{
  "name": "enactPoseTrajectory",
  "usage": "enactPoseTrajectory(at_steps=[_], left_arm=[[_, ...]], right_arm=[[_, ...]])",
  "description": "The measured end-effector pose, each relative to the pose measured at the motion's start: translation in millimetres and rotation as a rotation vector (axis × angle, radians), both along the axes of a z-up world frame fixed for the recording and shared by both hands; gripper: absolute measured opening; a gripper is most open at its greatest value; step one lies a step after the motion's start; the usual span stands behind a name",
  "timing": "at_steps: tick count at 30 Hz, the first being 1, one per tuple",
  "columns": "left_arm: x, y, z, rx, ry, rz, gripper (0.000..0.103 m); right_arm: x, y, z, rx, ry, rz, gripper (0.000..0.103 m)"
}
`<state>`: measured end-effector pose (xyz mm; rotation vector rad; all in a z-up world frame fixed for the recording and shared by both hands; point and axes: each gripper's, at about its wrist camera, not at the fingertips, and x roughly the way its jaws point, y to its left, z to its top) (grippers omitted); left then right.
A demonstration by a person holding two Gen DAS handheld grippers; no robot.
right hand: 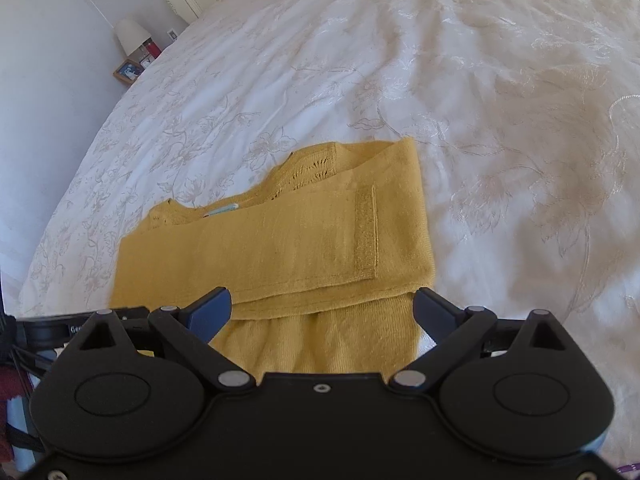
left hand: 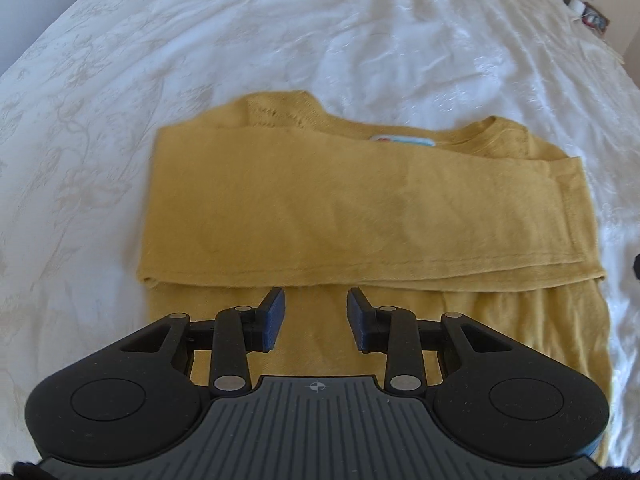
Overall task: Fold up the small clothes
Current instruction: 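Pinch the folded sleeve edge with the right gripper to straighten it, then release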
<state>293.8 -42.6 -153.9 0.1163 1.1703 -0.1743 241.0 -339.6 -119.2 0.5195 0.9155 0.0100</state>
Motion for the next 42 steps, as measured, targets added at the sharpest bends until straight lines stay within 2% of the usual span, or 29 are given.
enactPoseTrajectory(at_steps=[2,3,4,7,11,20,23,24,28,31,34,36,38,40,42], left_arm=[[-1,13,-9,0.008,0.023,0.043,0.033],[-1,18,-13,0.010,0.032,0.060,0.033],[-1,21,-16,0.014,0.039,0.071,0.033],[0,32,-29,0.029,0.064,0.100,0.034],[2,40,-35,0.001,0.077,0.119,0.037],[2,42,-38,-0.015,0.077,0.113,0.040],[2,42,-38,-0.017,0.076,0.110,0.041],[3,41,-37,-0.015,0.077,0.108,0.041],[3,39,-35,-0.008,0.078,0.093,0.041],[4,36,-31,-0.001,0.078,0.073,0.041],[1,35,-23,0.001,0.070,0.043,0.041],[0,34,-14,-0.007,0.050,0.025,0.041],[0,32,-4,-0.015,0.021,0.004,0.041],[2,31,9,-0.013,-0.025,-0.009,0.041],[8,32,16,-0.018,-0.059,-0.003,0.041]], right_arm=[[7,-1,-2,-0.004,0.002,0.020,0.088],[12,-1,-4,0.004,0.006,0.036,0.075],[17,-2,-6,0.010,0.014,0.045,0.069],[29,-2,-11,0.000,0.018,0.051,0.069],[44,-8,-20,0.008,0.033,0.032,0.069],[68,-18,-53,0.048,0.137,0.034,0.067],[71,-17,-57,0.056,0.158,0.044,0.040],[71,-16,-55,0.056,0.159,0.051,0.020],[66,-11,-22,0.046,0.071,0.100,0.017],[61,-20,-1,0.002,0.038,0.072,0.017],[64,-34,-15,-0.017,0.108,0.042,0.017],[68,-38,-29,-0.036,0.157,0.042,0.022],[70,-38,-38,-0.073,0.192,0.040,0.023],[66,-38,-34,-0.064,0.166,0.025,0.026],[64,-37,-30,-0.003,0.124,0.010,0.028]])
